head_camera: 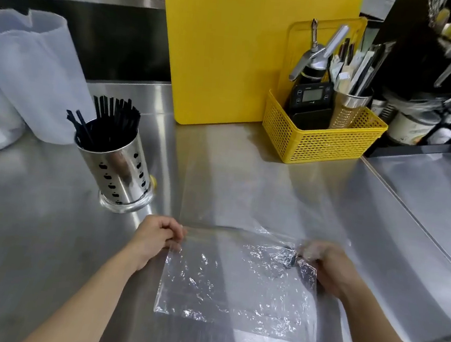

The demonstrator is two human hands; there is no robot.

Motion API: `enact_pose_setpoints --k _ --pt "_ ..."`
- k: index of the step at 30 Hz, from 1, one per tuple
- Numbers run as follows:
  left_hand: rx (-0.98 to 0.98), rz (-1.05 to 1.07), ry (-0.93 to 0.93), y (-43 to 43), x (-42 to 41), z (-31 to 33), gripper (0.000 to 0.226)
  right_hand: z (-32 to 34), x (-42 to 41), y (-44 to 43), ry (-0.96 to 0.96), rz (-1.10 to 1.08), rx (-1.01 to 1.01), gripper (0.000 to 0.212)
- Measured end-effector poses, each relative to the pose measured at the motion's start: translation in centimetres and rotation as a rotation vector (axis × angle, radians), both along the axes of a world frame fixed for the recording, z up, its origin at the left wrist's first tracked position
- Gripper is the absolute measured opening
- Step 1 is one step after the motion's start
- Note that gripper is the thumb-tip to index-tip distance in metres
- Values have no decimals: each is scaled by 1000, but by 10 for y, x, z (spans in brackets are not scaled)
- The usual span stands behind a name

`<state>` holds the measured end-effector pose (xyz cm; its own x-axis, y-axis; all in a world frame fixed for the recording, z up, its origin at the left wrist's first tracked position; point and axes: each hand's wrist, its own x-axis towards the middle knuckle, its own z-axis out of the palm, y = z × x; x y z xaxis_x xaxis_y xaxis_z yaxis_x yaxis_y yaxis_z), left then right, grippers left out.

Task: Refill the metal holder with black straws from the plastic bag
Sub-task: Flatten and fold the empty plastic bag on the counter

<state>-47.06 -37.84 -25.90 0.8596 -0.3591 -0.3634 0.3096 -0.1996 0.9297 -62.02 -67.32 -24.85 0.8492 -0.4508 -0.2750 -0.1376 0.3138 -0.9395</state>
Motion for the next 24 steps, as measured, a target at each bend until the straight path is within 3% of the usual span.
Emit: enact_pose_setpoints --k 2,6,7,10,14,21,24 --pt "25 23 -6 -3 -2 0 45 3 -3 1 -4 22 -21 12" --pt "-71 96 111 -1 0 7 14 5 -4 -3 63 36 -104 40" --pt "-104 90 150 1 0 8 17 6 -4 0 52 36 -126 41" --pt "-57 -3 204 3 0 16 54 10 -4 11 27 36 -134 42" --pt "-18 -9 205 5 -6 21 59 8 -6 10 -14 -17 -112 44" --pt "-12 69 -40 -1 -4 40 41 18 10 -1 70 14 -313 32" --pt "-13 -14 -192 -14 -2 58 39 34 20 1 130 318 -515 25"
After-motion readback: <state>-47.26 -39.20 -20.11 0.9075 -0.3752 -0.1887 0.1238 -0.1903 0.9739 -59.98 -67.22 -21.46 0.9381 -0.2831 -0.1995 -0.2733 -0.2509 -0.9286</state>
